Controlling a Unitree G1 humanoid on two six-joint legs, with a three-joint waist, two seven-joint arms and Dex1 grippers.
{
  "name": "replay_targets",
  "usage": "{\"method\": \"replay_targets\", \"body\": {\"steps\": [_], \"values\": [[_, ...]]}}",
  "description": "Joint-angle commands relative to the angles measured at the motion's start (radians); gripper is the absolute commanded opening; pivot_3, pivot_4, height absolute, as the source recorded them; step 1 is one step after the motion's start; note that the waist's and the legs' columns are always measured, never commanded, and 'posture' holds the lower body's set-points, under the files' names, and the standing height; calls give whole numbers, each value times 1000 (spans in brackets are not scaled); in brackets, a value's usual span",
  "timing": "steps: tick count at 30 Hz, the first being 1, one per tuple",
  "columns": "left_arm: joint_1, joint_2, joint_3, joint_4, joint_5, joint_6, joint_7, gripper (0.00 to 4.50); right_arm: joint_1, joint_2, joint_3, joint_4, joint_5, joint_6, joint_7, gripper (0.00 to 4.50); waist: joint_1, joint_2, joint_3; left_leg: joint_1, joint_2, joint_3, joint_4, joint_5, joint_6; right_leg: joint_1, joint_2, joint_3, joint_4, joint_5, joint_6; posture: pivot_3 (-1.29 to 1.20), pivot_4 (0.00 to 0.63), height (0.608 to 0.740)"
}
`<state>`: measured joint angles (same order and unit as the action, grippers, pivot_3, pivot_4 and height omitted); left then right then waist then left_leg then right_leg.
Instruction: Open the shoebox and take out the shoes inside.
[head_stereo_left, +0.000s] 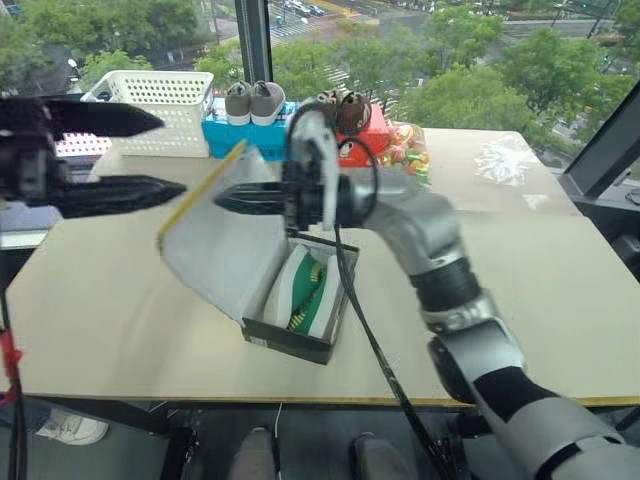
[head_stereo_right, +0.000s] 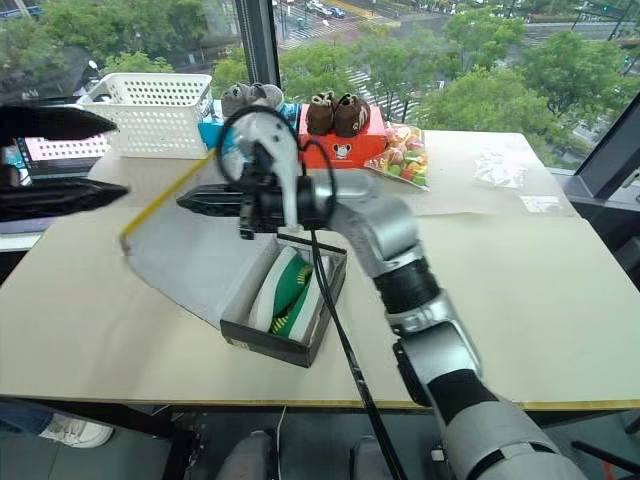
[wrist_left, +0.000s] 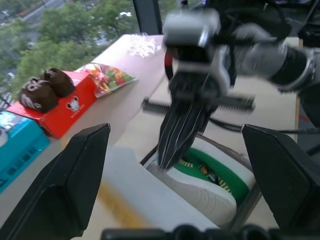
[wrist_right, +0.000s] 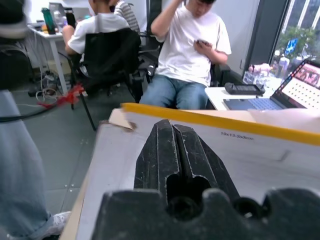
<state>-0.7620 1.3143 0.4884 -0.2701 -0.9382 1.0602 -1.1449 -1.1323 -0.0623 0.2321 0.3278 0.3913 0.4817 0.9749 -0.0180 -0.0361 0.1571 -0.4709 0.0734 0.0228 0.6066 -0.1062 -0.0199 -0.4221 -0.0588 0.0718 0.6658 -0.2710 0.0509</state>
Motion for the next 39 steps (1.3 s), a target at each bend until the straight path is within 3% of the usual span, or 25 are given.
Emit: {"method": "replay_targets", "body": {"steps": [1,7,10,12,15,20,23,28,39], "values": [[-4,71,91,-68,-67,73,45,4500,-20,34,39,90,-94,-133,-17,126,-1,-1,1,0,0,0,0,0,0,0,0,0,0,0,0,0,150,740],[96,76,120,-114,-80,93,70,4500,-25,-12,-14,43,-62,-56,21,126,1,-1,1,1,1,0,0,0,-1,0,0,0,1,0,-1,0,150,740],[395,109,74,-114,209,-115,-39,4500,16,-111,-24,-88,-48,36,55,126,1,1,1,1,1,1,0,0,-1,0,0,-1,0,1,-2,0,150,740],[518,97,63,-77,301,-226,-81,4500,42,-174,-23,-174,-34,103,68,126,1,0,1,2,1,2,-2,-3,-6,-1,-1,-1,0,1,-4,0,150,740],[503,60,-25,-23,337,-347,-72,4500,96,-286,-16,-318,10,216,116,801,2,-1,1,0,4,2,-3,-3,-7,-4,1,-2,0,0,-7,0,150,740],[394,8,-163,27,356,-431,-69,4500,137,-413,41,-388,-61,197,146,2527,1,0,1,0,4,3,-3,-3,-6,-4,2,-2,-1,0,-7,0,150,740],[364,-11,-203,37,370,-449,-67,4500,144,-459,98,-381,-135,50,190,3572,0,0,1,1,5,3,-2,-2,-5,-3,2,-1,0,0,-7,0,150,740],[373,-12,-211,41,389,-459,-67,4500,123,-456,172,-345,-204,-129,275,3572,-2,0,1,0,5,4,-2,-1,-3,-4,3,-1,-1,0,-7,0,150,740],[471,-31,-90,-38,374,-409,-32,4500,-13,-319,359,29,-445,-704,402,3572,3,0,2,0,6,4,-1,-1,-3,-3,3,-1,0,0,-7,0,150,740]]}}
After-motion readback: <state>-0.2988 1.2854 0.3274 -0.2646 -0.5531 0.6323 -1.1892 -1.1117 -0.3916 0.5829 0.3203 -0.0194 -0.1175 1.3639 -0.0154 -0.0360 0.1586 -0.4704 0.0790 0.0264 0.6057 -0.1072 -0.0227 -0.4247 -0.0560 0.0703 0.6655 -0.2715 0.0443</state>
